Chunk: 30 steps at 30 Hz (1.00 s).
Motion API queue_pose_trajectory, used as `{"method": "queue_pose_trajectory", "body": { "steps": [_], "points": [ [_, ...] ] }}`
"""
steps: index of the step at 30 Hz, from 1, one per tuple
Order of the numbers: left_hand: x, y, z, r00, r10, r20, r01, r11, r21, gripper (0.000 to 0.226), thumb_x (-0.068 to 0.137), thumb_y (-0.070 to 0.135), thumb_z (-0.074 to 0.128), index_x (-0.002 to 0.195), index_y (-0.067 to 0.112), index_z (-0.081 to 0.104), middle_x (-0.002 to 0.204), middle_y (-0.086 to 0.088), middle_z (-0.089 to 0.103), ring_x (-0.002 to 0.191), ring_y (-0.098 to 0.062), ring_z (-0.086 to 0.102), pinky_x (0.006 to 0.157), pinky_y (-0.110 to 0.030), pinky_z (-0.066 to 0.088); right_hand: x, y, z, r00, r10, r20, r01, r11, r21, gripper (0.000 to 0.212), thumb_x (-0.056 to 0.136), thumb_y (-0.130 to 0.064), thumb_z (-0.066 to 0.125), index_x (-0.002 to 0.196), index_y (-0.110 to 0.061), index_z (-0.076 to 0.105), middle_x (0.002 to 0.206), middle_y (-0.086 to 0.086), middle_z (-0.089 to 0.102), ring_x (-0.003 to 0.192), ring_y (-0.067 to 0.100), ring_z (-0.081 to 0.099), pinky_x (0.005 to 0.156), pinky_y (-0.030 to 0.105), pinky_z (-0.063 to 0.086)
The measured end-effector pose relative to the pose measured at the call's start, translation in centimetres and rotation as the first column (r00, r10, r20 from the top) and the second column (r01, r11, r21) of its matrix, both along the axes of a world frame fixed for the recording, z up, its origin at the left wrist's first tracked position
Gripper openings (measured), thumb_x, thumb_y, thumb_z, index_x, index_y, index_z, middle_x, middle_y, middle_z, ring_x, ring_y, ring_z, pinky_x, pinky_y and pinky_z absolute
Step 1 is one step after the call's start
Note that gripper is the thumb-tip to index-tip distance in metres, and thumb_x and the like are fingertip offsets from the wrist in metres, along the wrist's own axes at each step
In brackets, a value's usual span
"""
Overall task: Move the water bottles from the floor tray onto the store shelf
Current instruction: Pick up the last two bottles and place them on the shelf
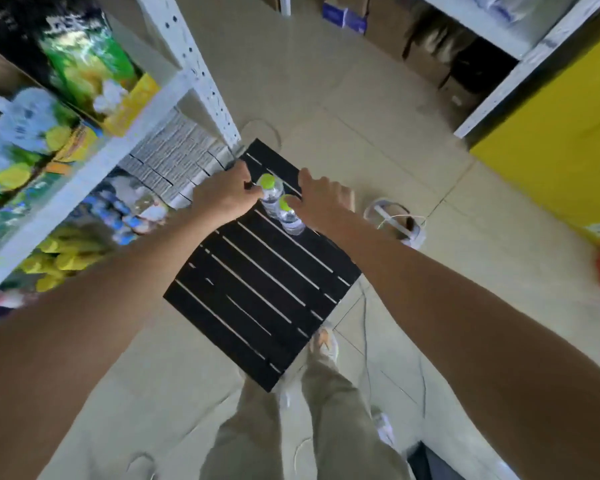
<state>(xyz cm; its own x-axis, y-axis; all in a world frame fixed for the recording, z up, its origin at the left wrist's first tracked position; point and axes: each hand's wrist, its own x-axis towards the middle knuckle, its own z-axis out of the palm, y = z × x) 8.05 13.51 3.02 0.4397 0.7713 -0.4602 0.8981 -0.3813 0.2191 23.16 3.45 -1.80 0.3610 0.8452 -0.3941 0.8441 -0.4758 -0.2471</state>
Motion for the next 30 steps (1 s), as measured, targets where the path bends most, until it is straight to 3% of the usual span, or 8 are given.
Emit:
{"method": "queue_pose_trajectory", "body": {
  "steps": [5, 8, 12, 16, 20, 24, 30],
  "points": [
    [2.1, 1.6, -5.2, 0.989, -0.093, -0.115, 0.093, 0.996, -0.006, 0.046, 0.090, 0.058, 0.049, 0.129, 0.035, 0.041, 0.096, -0.008, 0.070, 0.091, -0.036, 0.068, 0.085, -0.047, 0.052, -0.8, 0.5, -2.4, 0.988, 0.154, 0.024, -0.155, 0.987, 0.034, 0.052, 0.100, -0.047, 0.052, 0.144, -0.021, 0.042, 0.118, 0.011, 0.070, 0.106, 0.037, 0.069, 0.071, 0.037, 0.040],
    [2.8, 1.2, -7.1, 0.992, -0.114, -0.059, 0.116, 0.993, 0.018, 0.043, 0.092, 0.058, 0.049, 0.121, 0.027, 0.041, 0.097, -0.011, 0.068, 0.088, -0.038, 0.068, 0.079, -0.048, 0.055, -1.1, 0.7, -3.3, 0.985, 0.168, 0.039, -0.171, 0.982, 0.079, 0.049, 0.101, -0.040, 0.053, 0.145, -0.022, 0.042, 0.113, 0.011, 0.071, 0.100, 0.037, 0.071, 0.067, 0.036, 0.039],
    [3.5, 1.3, -8.6, 0.990, -0.139, 0.006, 0.136, 0.978, 0.161, 0.036, 0.096, 0.057, 0.041, 0.108, 0.023, 0.038, 0.073, -0.008, 0.061, 0.068, -0.036, 0.064, 0.061, -0.041, 0.050, -0.8, 1.2, -4.1, 0.977, 0.207, 0.048, -0.211, 0.972, 0.107, 0.048, 0.100, -0.035, 0.055, 0.145, -0.023, 0.043, 0.110, 0.010, 0.070, 0.095, 0.036, 0.071, 0.066, 0.036, 0.040],
    [3.1, 1.2, -8.9, 0.986, -0.164, 0.026, 0.154, 0.962, 0.224, 0.025, 0.096, 0.041, 0.055, 0.104, 0.020, 0.043, 0.067, -0.002, 0.055, 0.066, -0.035, 0.064, 0.055, -0.037, 0.042, -1.4, 1.3, -4.6, 0.980, 0.191, 0.059, -0.197, 0.973, 0.123, 0.047, 0.096, -0.037, 0.062, 0.138, -0.024, 0.047, 0.105, 0.008, 0.070, 0.091, 0.034, 0.071, 0.065, 0.035, 0.040],
    [1.2, 0.9, -8.4, 0.994, -0.081, 0.078, 0.064, 0.977, 0.202, 0.026, 0.087, 0.029, 0.069, 0.096, 0.015, 0.048, 0.061, 0.006, 0.046, 0.066, -0.029, 0.061, 0.053, -0.032, 0.032, -2.3, 1.6, -4.9, 0.985, 0.168, 0.029, -0.170, 0.973, 0.159, 0.045, 0.089, -0.038, 0.071, 0.127, -0.020, 0.054, 0.097, 0.006, 0.071, 0.086, 0.033, 0.073, 0.064, 0.034, 0.040],
    [-1.6, -0.2, -7.1, 0.968, 0.081, 0.236, -0.121, 0.979, 0.161, 0.034, 0.081, 0.033, 0.075, 0.094, 0.012, 0.053, 0.070, 0.000, 0.056, 0.066, -0.024, 0.056, 0.056, -0.031, 0.031, -3.4, 1.6, -3.7, 0.982, 0.189, -0.019, -0.181, 0.962, 0.205, 0.039, 0.084, -0.045, 0.073, 0.106, -0.018, 0.056, 0.088, 0.006, 0.071, 0.079, 0.034, 0.071, 0.062, 0.035, 0.040],
    [-7.5, -1.7, -0.8, 0.890, 0.257, 0.377, -0.339, 0.925, 0.170, 0.026, 0.072, 0.036, 0.071, 0.083, 0.018, 0.055, 0.063, 0.002, 0.058, 0.059, -0.021, 0.058, 0.048, -0.031, 0.035, -6.2, 2.0, 4.1, 0.953, 0.298, -0.050, -0.278, 0.929, 0.243, 0.041, 0.082, -0.054, 0.068, 0.094, -0.018, 0.054, 0.071, 0.001, 0.052, 0.066, 0.033, 0.058, 0.061, 0.033, 0.043]
  ]
}}
